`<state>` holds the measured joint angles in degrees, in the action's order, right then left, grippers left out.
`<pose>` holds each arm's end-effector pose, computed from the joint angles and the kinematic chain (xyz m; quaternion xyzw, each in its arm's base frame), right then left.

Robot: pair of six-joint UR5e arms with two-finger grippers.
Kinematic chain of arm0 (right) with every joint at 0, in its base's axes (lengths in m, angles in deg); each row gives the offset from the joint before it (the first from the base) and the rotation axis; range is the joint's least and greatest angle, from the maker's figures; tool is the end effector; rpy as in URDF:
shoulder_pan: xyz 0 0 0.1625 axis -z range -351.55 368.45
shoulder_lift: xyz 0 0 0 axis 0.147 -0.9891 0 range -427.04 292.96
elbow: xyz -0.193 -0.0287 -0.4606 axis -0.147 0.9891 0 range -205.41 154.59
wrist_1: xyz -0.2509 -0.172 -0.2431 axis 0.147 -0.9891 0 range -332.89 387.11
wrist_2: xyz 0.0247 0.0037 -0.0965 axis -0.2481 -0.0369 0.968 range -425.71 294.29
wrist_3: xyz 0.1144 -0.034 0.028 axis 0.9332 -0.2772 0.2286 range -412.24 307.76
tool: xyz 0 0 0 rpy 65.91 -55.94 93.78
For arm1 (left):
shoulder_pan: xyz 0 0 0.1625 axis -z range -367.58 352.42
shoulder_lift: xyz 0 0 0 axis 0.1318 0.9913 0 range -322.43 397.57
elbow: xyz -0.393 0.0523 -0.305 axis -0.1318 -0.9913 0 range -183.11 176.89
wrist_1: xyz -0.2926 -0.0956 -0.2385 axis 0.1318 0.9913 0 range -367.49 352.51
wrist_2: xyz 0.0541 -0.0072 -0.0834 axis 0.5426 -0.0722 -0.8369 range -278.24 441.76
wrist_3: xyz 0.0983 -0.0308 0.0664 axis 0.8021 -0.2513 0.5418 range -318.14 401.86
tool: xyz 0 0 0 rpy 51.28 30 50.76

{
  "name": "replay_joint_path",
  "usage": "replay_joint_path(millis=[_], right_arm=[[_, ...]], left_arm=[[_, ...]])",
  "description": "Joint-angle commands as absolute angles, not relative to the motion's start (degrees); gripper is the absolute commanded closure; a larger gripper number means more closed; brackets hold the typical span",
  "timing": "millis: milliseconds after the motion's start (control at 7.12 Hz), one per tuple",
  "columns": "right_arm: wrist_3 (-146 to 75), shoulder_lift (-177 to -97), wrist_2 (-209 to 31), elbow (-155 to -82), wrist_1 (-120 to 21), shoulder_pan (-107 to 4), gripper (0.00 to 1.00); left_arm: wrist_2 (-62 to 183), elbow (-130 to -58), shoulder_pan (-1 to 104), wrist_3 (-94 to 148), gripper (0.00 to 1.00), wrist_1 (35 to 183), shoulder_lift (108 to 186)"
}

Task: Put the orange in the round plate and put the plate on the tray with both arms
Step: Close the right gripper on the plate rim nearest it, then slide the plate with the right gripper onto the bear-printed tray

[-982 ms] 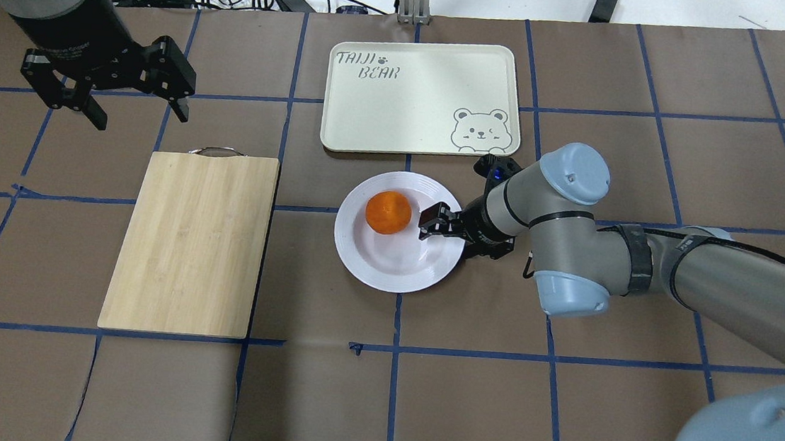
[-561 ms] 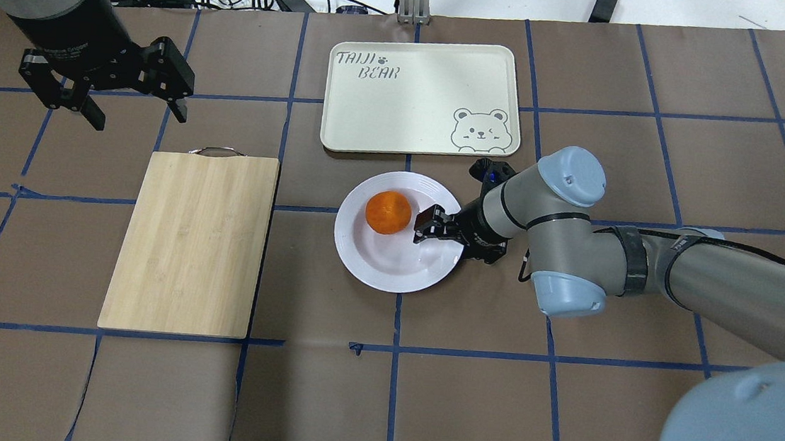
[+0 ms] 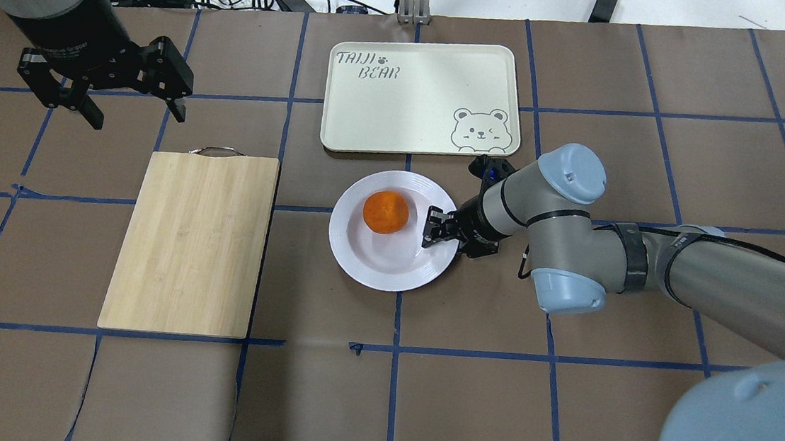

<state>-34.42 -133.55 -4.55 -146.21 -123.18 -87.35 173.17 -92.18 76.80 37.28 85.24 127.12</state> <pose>0.2443 -0.5012 0.2278 0.0882 0.9632 0.0013 0.2538 -0.0847 -0.4691 0.5467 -0.0887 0.9959 0.0119 0.0122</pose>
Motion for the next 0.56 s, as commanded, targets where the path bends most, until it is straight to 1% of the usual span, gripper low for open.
replay_joint_path(millis=[0, 421], right_arm=[[-34.13, -134.1, -4.54, -145.91, -123.01, -87.26, 1.0], [-29.67, -134.63, -8.2, -142.31, -122.04, -86.65, 1.0]], left_arm=[[172.82, -92.14, 76.8, 37.37, 0.0, 85.14, 127.05], [172.73, -92.23, 76.71, 37.37, 0.0, 85.14, 127.05]])
